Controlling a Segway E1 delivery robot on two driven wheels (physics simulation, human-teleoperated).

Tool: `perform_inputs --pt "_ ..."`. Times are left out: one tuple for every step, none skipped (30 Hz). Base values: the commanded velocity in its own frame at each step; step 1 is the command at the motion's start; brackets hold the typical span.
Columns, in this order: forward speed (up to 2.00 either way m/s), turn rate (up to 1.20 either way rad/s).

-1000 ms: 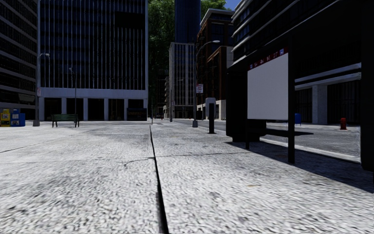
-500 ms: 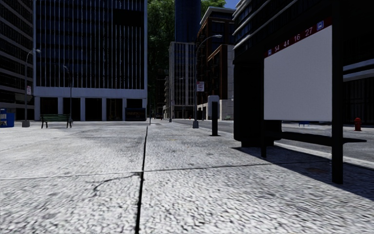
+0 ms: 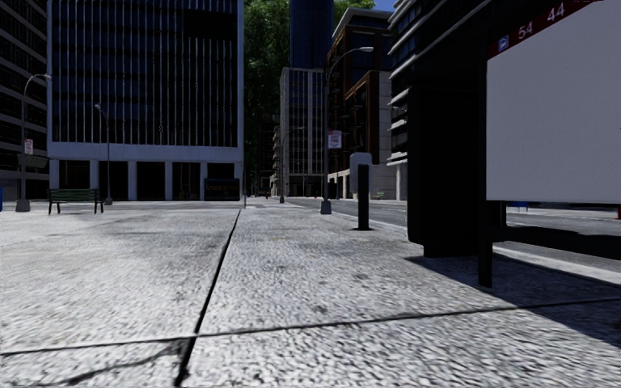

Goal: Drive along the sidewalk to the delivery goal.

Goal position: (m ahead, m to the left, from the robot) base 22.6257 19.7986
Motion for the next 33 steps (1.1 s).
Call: perform_inputs --pt "2.00 0.00" --pt "2.00 0.00" --pt "2.00 0.00" --pt "2.00 0.00" --pt "2.00 0.00" --pt "2.00 0.00" --pt "2.00 0.00" --pt "2.00 0.00" --pt "2.00 0.00" --pt "2.00 0.00" --pt "2.00 0.00" --pt "2.00 0.00" --pt "2.00 0.00" --pt "2.00 0.00" --pt "2.00 0.00" --pt "2.00 0.00" --pt "2.00 0.00" --pt "2.00 0.00" --pt "2.00 0.00" --pt "2.00 0.00" --pt "2.00 0.00" --pt "2.00 0.00" --pt "2.00 0.00" --pt "2.00 0.00" --pt "2.00 0.00" --pt "2.00 0.00" --pt "2.00 0.00" --pt "2.00 0.00" --pt "2.00 0.00" --pt "2.00 0.00" --pt "2.00 0.00" --pt "2.00 0.00" --pt "2.00 0.00"
